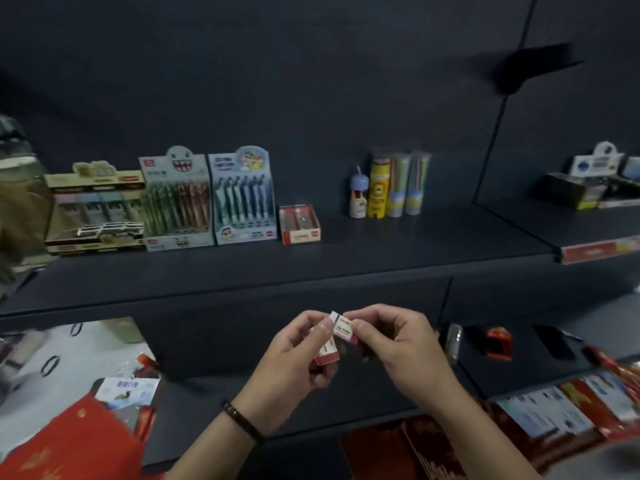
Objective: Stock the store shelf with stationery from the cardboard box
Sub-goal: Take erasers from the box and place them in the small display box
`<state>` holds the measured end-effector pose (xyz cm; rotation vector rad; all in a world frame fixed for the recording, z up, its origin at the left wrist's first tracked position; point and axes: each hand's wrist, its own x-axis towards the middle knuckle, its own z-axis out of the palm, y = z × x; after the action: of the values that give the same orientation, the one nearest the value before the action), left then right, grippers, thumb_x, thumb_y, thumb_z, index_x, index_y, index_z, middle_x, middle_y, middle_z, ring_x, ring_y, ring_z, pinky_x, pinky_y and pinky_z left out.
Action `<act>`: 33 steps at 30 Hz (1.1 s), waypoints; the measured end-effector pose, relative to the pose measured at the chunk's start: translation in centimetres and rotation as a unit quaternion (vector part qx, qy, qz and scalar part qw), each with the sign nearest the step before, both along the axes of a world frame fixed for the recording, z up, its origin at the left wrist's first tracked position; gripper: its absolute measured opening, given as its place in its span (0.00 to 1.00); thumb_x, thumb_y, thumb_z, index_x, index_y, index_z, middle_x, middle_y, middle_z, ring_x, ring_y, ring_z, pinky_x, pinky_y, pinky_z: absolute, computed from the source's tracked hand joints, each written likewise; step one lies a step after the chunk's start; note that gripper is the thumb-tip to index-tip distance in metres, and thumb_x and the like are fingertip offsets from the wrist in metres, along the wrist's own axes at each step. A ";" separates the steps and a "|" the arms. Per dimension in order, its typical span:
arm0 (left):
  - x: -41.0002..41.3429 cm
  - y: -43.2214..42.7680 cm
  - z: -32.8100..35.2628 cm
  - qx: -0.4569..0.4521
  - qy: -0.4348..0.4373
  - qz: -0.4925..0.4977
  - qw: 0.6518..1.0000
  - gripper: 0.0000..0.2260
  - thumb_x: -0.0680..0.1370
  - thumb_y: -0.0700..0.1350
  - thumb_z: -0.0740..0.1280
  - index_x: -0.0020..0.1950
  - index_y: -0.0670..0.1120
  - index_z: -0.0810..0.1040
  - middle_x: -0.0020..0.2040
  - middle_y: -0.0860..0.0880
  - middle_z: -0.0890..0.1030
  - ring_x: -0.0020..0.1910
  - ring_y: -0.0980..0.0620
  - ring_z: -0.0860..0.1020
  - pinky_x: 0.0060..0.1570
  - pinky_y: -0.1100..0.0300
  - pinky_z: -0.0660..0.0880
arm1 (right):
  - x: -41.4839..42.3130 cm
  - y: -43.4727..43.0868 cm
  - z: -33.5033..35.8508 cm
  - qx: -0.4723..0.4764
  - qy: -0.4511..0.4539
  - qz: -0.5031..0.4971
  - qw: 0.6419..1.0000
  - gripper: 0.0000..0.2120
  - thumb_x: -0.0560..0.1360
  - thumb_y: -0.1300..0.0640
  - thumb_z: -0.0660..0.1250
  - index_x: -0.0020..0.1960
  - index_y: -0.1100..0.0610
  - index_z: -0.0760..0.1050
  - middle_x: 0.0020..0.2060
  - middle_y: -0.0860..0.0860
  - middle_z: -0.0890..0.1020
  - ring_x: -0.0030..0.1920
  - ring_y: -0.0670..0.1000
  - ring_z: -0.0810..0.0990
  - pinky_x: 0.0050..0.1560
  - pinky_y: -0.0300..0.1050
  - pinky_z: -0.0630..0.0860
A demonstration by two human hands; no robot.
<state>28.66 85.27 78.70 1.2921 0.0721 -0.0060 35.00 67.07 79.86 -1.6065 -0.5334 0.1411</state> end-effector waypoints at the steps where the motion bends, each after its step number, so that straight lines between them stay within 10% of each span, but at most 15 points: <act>1: 0.7 0.9 0.1 0.005 -0.005 0.010 1.000 0.11 0.83 0.49 0.67 0.58 0.42 0.81 0.46 0.40 0.81 0.37 0.47 0.73 0.38 0.54 0.64 | 0.9 1.0 0.1 0.003 0.004 0.011 1.000 0.08 0.82 0.62 0.71 0.52 0.54 0.88 0.41 0.55 0.88 0.41 0.53 0.85 0.41 0.47 0.82; 14: 16.0 9.5 2.4 0.058 -0.023 0.105 0.993 0.08 0.80 0.51 0.71 0.52 0.46 0.82 0.44 0.42 0.82 0.39 0.47 0.74 0.38 0.55 0.68 | 19.0 9.6 2.3 -0.103 -0.282 0.020 0.954 0.15 0.73 0.58 0.81 0.58 0.50 0.86 0.48 0.40 0.83 0.48 0.46 0.85 0.46 0.38 0.80; 27: 25.8 19.6 0.8 0.250 -0.055 0.130 0.958 0.08 0.82 0.43 0.70 0.59 0.42 0.78 0.42 0.43 0.85 0.39 0.47 0.82 0.42 0.55 0.79 | 35.5 19.4 3.5 -0.292 -0.220 -0.013 0.931 0.01 0.78 0.53 0.76 0.49 0.48 0.85 0.47 0.41 0.86 0.46 0.37 0.82 0.46 0.30 0.75; 33: 26.3 20.2 -1.0 0.163 -0.083 0.163 0.969 0.07 0.82 0.36 0.70 0.60 0.39 0.79 0.42 0.39 0.86 0.41 0.42 0.84 0.43 0.49 0.82 | 38.2 23.8 1.3 -0.335 -0.212 0.006 0.918 0.04 0.79 0.52 0.75 0.51 0.49 0.88 0.51 0.46 0.88 0.50 0.43 0.84 0.57 0.41 0.81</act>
<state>54.95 105.47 77.75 1.5916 0.1462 0.4107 73.17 90.92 81.13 -2.3290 -0.8952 -0.0272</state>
